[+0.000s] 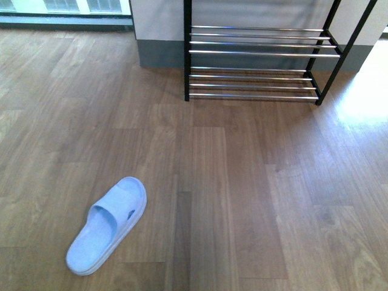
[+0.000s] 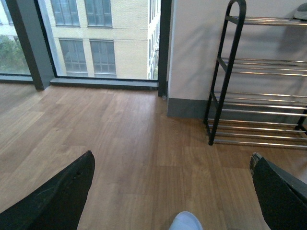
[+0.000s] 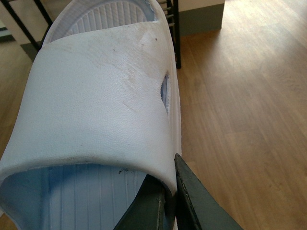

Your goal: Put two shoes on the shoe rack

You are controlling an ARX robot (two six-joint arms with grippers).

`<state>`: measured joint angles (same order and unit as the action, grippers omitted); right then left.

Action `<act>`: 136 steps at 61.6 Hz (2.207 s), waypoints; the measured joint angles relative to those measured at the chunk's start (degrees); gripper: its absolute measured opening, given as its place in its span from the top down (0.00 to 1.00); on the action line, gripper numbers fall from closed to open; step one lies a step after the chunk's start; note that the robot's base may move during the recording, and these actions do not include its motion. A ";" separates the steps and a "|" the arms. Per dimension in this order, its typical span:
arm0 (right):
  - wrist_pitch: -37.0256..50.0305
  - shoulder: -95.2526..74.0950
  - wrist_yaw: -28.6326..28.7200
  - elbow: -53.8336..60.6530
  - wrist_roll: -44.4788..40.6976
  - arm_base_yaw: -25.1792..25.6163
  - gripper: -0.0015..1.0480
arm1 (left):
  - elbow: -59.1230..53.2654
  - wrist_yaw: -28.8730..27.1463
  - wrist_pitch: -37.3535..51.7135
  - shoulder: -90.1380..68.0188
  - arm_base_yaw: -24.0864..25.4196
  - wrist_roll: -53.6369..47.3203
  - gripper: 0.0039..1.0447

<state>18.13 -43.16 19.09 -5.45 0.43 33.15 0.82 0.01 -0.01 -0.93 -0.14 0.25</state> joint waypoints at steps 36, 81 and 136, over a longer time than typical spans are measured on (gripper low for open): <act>-0.07 -0.24 -0.22 -0.02 0.02 0.02 0.98 | 3.96 -14.32 4.42 -39.76 -1.68 -7.82 0.09; -0.07 -0.17 -0.17 -0.02 0.02 0.02 0.98 | 40.11 -1.20 64.30 -163.23 10.38 -28.52 0.09; -0.07 -0.17 -0.20 -0.02 0.02 0.02 0.98 | 59.67 -1.31 58.49 -175.80 5.92 -24.20 0.38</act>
<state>18.06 -43.33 18.90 -5.48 0.45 33.17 60.49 -1.30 58.48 -176.72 5.78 -23.94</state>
